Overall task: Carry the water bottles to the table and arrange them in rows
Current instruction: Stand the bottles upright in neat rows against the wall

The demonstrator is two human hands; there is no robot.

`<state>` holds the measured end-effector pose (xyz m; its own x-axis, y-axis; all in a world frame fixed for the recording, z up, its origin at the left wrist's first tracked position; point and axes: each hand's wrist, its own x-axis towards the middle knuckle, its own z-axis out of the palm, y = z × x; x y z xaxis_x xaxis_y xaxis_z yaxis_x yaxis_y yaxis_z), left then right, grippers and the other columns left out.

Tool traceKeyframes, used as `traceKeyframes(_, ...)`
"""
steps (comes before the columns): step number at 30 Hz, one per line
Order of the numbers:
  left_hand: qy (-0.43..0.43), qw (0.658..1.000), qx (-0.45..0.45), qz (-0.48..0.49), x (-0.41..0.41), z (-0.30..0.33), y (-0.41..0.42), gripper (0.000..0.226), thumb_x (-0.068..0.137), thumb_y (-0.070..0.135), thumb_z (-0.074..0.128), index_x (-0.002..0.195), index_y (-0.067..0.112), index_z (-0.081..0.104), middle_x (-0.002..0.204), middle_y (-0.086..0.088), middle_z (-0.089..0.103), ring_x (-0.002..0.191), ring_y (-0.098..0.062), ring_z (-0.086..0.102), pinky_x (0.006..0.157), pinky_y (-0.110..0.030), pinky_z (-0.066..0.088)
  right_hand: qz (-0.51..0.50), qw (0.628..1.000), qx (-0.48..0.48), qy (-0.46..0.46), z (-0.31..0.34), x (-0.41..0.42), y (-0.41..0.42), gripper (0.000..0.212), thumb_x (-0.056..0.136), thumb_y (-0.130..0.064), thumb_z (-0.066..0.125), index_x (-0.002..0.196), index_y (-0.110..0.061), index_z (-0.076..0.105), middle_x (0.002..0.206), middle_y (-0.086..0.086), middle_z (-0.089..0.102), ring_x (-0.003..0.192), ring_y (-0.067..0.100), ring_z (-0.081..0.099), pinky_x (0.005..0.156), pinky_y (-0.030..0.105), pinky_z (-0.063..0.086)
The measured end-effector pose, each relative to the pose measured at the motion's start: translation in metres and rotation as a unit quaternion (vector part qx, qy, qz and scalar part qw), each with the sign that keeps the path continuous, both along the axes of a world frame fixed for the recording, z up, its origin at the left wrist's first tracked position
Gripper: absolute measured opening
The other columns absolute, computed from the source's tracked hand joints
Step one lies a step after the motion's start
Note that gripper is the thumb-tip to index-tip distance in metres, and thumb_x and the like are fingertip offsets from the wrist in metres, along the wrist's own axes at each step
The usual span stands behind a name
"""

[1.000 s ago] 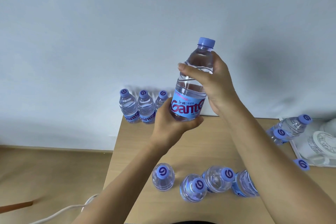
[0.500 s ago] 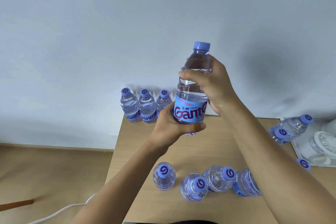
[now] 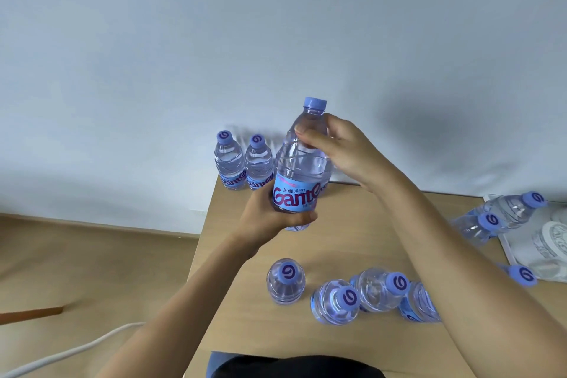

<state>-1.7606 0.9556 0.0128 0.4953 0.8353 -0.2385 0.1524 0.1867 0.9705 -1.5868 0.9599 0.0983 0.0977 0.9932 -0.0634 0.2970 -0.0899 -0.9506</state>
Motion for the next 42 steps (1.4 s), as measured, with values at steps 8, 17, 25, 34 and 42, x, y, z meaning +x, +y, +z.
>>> traceKeyframes(8, 0.078, 0.996, 0.029, 0.032, -0.043, -0.044, 0.012, 0.05, 0.057, 0.011, 0.094, 0.094, 0.028, 0.064, 0.081, 0.018, 0.072, 0.07, 0.007, 0.065, 0.057, -0.007, 0.047, 0.058, 0.997, -0.047, 0.018, -0.044, -0.044, 0.015, 0.019, 0.093, -0.022, 0.069, 0.107, -0.011, 0.062, 0.093, -0.014, 0.068, 0.091, 0.001, 0.067, 0.075, 0.016, 0.049)
traceKeyframes(17, 0.151, 0.985, 0.007, 0.088, -0.088, -0.114, 0.025, 0.074, 0.034, 0.045, 0.094, 0.1, 0.04, 0.063, 0.098, 0.012, 0.071, 0.089, -0.009, 0.068, 0.081, -0.04, 0.059, 0.071, 0.995, -0.067, -0.034, -0.096, -0.096, 0.027, 0.028, 0.081, -0.021, 0.082, 0.103, -0.008, 0.069, 0.101, 0.004, 0.076, 0.1, 0.017, 0.07, 0.092, 0.04, 0.054)
traceKeyframes(25, 0.131, 0.983, -0.002, 0.127, -0.104, -0.142, 0.033, 0.072, 0.051, 0.007, 0.093, 0.096, 0.052, 0.059, 0.088, 0.022, 0.071, 0.078, 0.009, 0.064, 0.063, -0.008, 0.048, 0.06, 0.995, -0.068, -0.044, -0.129, -0.124, 0.035, 0.034, 0.075, -0.019, 0.086, 0.104, -0.01, 0.069, 0.103, 0.005, 0.074, 0.101, 0.022, 0.067, 0.091, 0.035, 0.051)
traceKeyframes(34, 0.15, 0.978, -0.004, 0.143, -0.106, -0.167, 0.052, 0.087, 0.061, 0.002, 0.088, 0.106, 0.06, 0.042, 0.095, 0.034, 0.065, 0.085, 0.014, 0.061, 0.064, -0.003, 0.045, 0.046, 0.996, -0.048, -0.06, -0.151, -0.137, 0.047, 0.039, 0.07, -0.022, 0.088, 0.103, -0.014, 0.07, 0.094, -0.007, 0.073, 0.09, 0.0, 0.065, 0.084, 0.027, 0.054)
traceKeyframes(42, 0.177, 0.969, 0.052, 0.162, -0.094, -0.171, 0.078, 0.076, 0.057, -0.004, 0.088, 0.123, 0.003, 0.052, 0.113, -0.007, 0.054, 0.111, -0.03, 0.054, 0.092, -0.047, 0.049, 0.037, 0.996, -0.014, -0.078, -0.156, -0.138, 0.064, 0.044, 0.07, -0.021, 0.088, 0.109, -0.016, 0.07, 0.098, -0.011, 0.07, 0.086, -0.009, 0.058, 0.077, 0.006, 0.041)
